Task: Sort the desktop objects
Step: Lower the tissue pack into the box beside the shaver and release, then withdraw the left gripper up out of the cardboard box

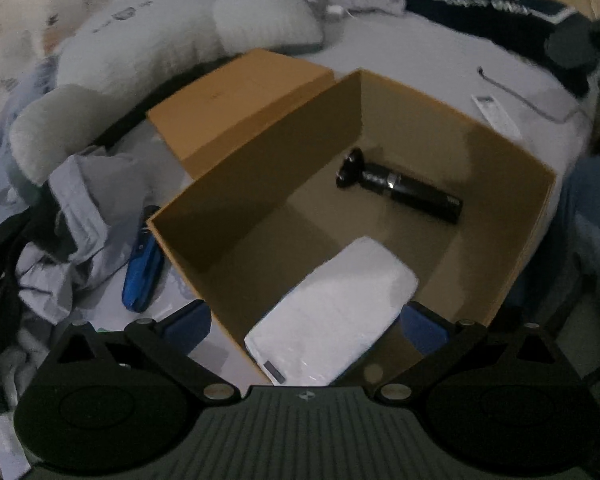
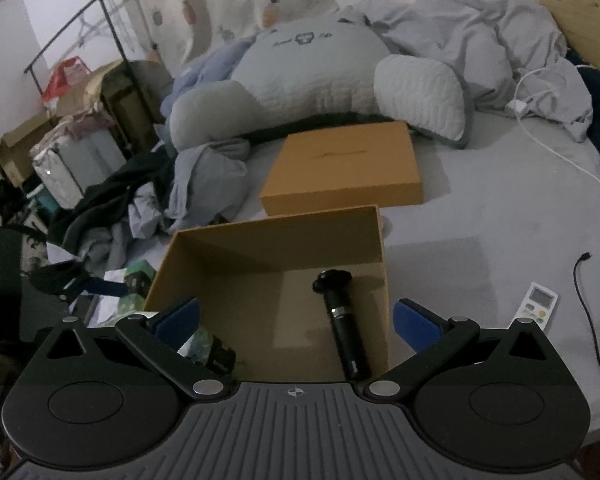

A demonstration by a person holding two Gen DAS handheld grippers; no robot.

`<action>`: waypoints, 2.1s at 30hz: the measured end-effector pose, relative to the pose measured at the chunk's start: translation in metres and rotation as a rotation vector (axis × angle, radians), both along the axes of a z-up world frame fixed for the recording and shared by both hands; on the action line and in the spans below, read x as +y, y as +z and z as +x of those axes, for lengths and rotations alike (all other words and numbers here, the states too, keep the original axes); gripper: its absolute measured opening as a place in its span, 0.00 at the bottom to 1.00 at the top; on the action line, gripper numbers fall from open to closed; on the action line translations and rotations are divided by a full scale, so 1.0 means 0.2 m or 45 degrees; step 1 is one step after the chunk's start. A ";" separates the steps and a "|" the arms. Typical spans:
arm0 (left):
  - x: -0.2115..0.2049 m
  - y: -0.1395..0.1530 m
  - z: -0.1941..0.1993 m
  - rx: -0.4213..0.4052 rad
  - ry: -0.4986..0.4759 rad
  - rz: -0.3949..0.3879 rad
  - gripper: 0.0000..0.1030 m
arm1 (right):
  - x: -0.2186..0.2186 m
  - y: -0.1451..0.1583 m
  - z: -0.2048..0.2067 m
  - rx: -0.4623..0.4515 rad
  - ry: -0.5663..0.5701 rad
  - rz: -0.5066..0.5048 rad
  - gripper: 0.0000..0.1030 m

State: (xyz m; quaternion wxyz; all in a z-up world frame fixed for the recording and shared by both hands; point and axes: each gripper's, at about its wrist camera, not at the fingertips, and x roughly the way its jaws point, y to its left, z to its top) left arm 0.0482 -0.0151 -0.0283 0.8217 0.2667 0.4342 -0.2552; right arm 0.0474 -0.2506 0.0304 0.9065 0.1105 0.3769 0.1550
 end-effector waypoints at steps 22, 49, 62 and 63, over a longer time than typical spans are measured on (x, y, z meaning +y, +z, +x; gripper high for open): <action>-0.03 -0.17 0.14 0.193 0.010 -0.147 0.54 | 0.07 -0.07 0.09 0.064 -0.019 -0.029 1.00; 0.08 -0.24 0.51 0.121 0.896 -0.616 0.76 | -0.06 -0.10 0.09 0.075 -0.069 0.018 1.00; 0.09 -0.06 0.45 -0.002 0.903 -0.401 0.98 | -0.06 -0.08 0.06 0.060 -0.049 0.060 1.00; 0.09 -0.03 0.43 -0.019 0.901 -0.395 1.00 | -0.06 -0.08 0.06 0.056 -0.051 0.058 1.00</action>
